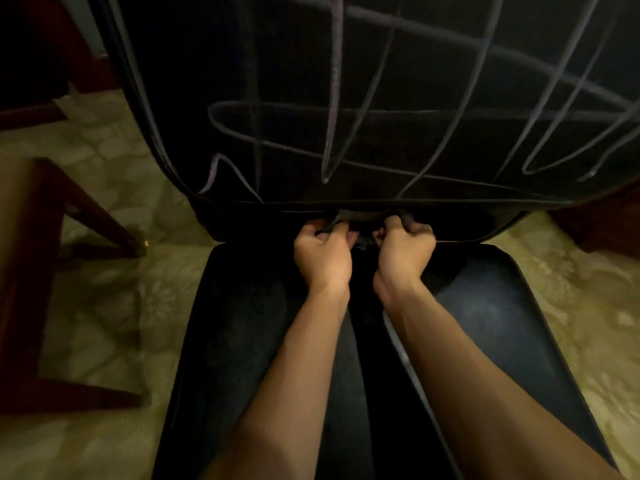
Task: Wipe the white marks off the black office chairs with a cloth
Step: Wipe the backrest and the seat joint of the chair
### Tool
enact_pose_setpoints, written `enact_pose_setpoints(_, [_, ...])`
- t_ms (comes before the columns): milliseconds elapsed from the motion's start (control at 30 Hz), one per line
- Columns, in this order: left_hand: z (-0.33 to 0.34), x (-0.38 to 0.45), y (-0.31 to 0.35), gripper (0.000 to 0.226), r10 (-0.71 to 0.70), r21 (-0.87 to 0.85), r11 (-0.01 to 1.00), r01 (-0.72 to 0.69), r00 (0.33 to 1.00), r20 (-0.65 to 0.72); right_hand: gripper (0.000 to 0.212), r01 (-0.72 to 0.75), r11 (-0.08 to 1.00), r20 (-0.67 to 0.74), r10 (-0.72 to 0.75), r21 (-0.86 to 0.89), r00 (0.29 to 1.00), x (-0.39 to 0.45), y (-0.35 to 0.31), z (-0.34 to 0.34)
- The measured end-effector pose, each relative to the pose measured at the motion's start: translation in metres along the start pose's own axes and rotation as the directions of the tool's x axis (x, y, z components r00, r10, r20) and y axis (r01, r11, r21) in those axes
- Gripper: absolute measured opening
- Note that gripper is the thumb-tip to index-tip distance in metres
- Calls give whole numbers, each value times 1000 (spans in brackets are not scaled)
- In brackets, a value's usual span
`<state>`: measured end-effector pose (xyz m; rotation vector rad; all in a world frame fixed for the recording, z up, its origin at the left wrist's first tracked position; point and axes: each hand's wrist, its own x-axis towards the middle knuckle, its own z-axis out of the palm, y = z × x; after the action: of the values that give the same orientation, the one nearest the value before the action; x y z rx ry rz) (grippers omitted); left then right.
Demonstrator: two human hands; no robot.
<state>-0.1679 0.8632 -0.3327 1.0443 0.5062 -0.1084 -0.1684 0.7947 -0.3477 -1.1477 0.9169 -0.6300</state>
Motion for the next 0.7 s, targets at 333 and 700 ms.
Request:
enact_pose_setpoints(333, [-134, 12, 69, 12, 228, -53, 963, -263, 906, -355, 13, -64, 990, 388, 108, -126, 915, -130, 41, 73])
enact_pose_setpoints(700, [-90, 7, 55, 22, 214, -14, 975, -223, 948, -236, 20, -176, 984, 286, 177, -28, 942, -94, 6, 42])
